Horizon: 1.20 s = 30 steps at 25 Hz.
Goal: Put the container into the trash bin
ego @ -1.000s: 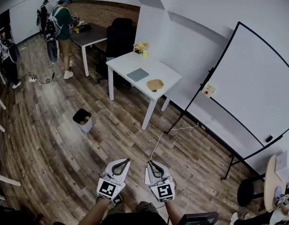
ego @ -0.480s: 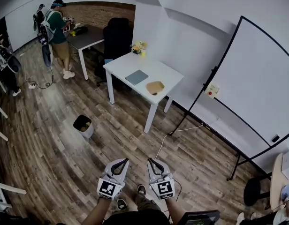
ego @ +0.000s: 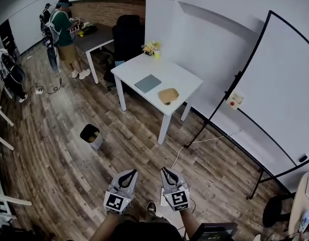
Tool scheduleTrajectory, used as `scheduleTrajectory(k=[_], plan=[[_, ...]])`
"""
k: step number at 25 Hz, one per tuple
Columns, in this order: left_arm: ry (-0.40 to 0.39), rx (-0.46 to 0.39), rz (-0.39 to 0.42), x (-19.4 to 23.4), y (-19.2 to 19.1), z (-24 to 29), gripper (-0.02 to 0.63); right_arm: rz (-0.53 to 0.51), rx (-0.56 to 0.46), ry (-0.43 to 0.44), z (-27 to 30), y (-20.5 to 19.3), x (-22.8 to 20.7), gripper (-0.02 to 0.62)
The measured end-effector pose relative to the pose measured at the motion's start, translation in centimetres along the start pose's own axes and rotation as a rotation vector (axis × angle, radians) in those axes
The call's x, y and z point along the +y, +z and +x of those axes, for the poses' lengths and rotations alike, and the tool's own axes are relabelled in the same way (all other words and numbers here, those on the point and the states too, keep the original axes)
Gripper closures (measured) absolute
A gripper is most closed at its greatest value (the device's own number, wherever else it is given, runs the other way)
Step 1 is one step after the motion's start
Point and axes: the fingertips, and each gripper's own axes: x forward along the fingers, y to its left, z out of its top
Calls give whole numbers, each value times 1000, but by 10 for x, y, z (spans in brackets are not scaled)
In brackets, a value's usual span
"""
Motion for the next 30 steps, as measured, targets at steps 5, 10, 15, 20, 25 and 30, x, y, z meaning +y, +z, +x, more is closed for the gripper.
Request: scheduleTrajectory(k=[5, 10, 15, 20, 25, 30], plan=[[2, 6, -30, 30, -13, 34, 604, -12, 37, 11, 37, -9, -19, 569], [-37, -5, -63, 77, -21, 79, 604, -13, 59, -22, 97, -2, -40, 568], [-83, -23, -89, 127, -12, 114, 604, -34, 89, -36, 156, 23, -51, 566], [-113, -49, -87, 167, -20, 130, 604, -31, 93, -57, 202, 33, -51, 563], [-108, -8, -118, 192, -21, 152, 604, -14, 125, -51, 235, 27, -65, 562], [-91, 30, -107, 218, -27, 197, 604, -3, 141, -42, 277, 22, -108, 563]])
